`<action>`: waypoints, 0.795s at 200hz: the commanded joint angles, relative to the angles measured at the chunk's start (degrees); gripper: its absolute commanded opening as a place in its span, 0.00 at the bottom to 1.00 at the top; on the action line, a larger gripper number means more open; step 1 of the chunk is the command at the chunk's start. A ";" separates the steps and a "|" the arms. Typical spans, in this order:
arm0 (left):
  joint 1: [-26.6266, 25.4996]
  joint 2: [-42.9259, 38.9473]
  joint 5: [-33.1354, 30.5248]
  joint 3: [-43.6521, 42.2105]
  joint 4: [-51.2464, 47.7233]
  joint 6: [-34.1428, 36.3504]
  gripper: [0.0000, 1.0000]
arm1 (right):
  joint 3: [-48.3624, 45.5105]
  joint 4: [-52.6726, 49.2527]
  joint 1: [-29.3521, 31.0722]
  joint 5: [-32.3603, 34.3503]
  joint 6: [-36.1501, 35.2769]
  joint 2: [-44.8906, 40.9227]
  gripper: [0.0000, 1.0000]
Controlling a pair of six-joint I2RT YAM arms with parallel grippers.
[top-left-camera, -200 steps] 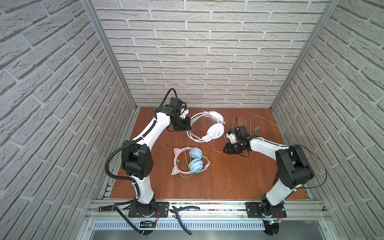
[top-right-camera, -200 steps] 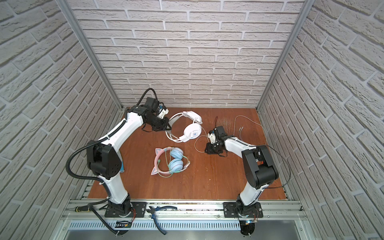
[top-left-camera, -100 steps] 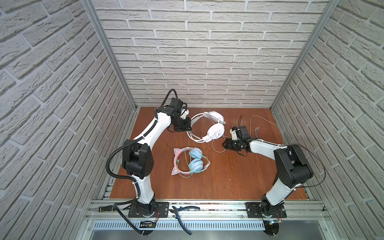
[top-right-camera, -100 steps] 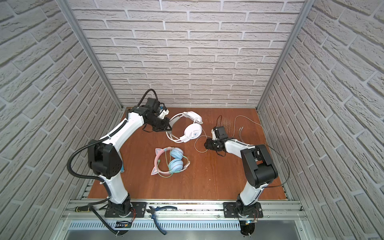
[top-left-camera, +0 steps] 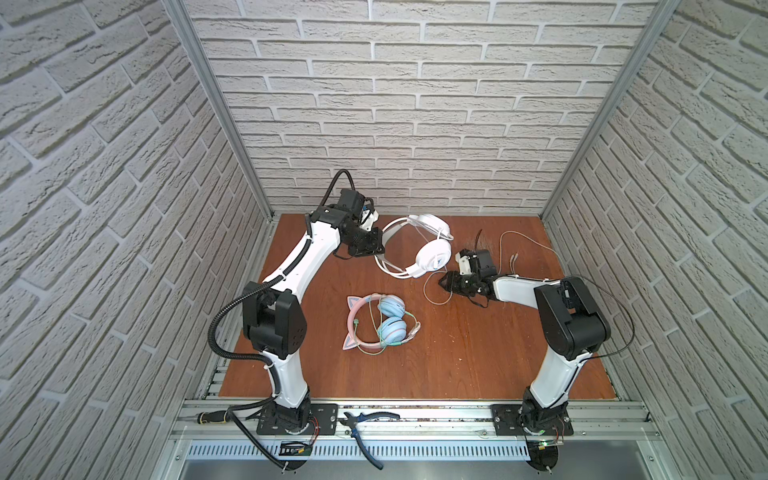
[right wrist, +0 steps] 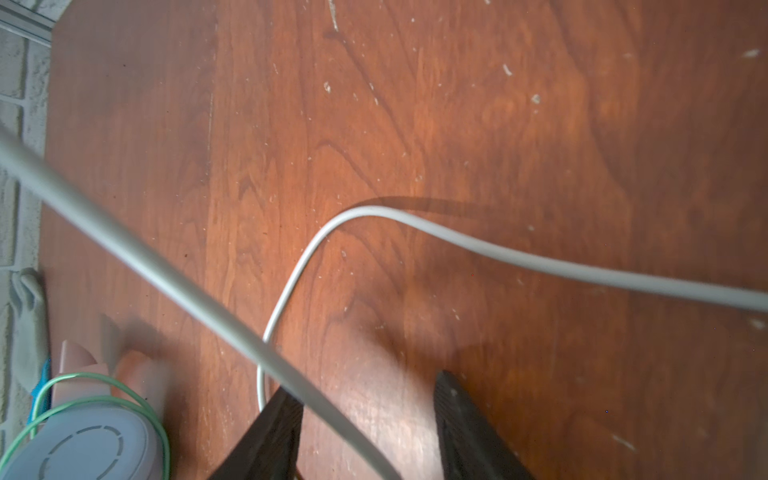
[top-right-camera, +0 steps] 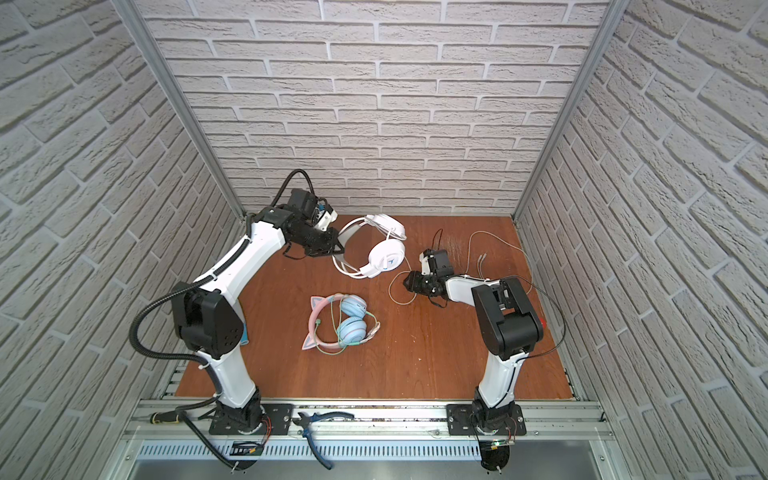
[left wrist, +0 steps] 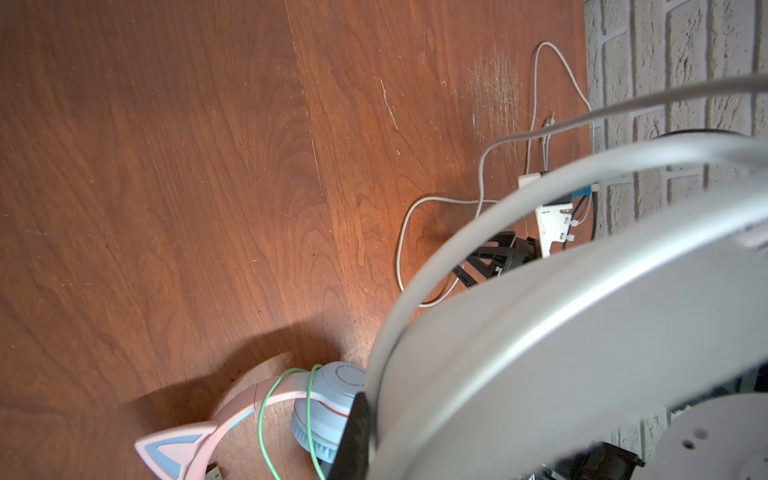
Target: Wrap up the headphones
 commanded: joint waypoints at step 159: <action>1.21 -2.99 -0.70 1.79 2.66 -2.61 0.00 | -11.83 10.39 -0.07 -5.63 7.10 1.28 0.10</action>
